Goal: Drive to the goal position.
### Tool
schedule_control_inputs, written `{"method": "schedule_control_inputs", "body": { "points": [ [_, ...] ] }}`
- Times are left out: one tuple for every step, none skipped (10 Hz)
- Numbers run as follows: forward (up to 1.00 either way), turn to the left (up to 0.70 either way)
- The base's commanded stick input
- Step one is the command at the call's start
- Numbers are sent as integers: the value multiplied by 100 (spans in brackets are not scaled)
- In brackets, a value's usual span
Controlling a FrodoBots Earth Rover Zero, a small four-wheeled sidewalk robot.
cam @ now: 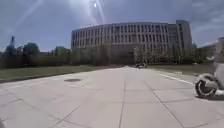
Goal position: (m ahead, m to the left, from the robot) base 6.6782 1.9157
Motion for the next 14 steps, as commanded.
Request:
{"method": "schedule_control_inputs", "body": {
  "points": [
    [50, -22],
    [50, -15],
    [50, -8],
    [50, -1],
    [50, 0],
    [50, 0],
    [50, 0],
    [50, 0],
    [50, 0],
    [50, -20],
    [50, 0],
    [50, 0],
    [50, -3],
    [50, -10]
  ]
}}
